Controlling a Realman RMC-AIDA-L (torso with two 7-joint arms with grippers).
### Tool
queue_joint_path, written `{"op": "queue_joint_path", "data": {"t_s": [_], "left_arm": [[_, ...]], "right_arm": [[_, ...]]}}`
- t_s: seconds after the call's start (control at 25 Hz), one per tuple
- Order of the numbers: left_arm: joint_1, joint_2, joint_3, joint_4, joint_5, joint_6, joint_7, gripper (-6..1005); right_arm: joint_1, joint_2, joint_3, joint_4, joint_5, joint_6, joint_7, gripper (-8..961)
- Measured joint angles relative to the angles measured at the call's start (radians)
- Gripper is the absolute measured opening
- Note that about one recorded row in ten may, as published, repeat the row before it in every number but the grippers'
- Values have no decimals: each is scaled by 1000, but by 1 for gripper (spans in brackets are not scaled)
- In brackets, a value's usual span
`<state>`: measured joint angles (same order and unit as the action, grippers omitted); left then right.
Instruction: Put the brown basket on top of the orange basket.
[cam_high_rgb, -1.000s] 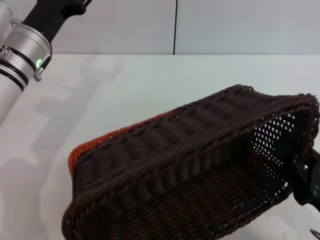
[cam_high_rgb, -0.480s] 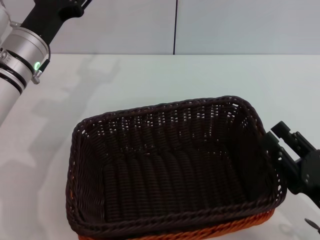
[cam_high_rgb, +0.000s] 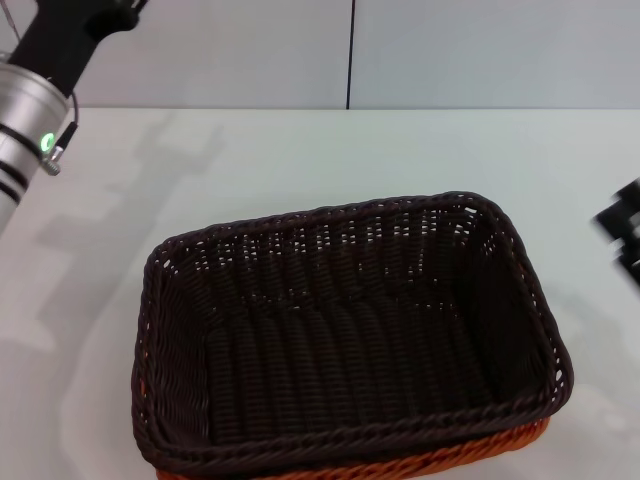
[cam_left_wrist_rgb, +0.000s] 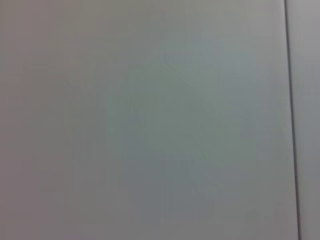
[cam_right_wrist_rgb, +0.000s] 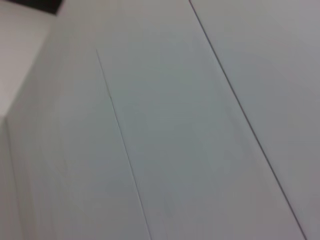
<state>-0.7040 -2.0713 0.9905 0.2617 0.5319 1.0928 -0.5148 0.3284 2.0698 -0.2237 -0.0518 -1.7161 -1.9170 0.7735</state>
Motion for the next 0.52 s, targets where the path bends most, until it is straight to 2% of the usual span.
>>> {"op": "queue_joint_path", "data": {"t_s": [0.04, 0.2, 0.24, 0.28, 0.32, 0.4, 0.44, 0.52], "left_arm": [[24, -3, 4, -2, -18, 63, -4, 802], [42, -5, 5, -19, -32, 106, -5, 802], [56, -5, 1, -80, -60, 166, -9, 802], [56, -5, 1, -80, -60, 166, -9, 802], [56, -5, 1, -80, -60, 166, -9, 802], [107, -5, 12, -135, -77, 282, -10, 802], [116, -5, 14, -142, -77, 301, -10, 802], [144, -5, 18, -164, -77, 349, -10, 802]], "right_arm": [[4, 0, 7, -37, 15, -21, 29, 508], [28, -1, 17, -146, 88, -17, 60, 508], [39, -1, 17, -174, 110, 6, 60, 508], [47, -2, 17, -190, 121, 21, 60, 508], [65, -2, 17, -218, 142, 63, 55, 508], [94, -2, 17, -250, 173, 134, 29, 508], [130, -3, 16, -258, 221, 219, -19, 508], [146, -3, 15, -257, 246, 251, -42, 508]]}}
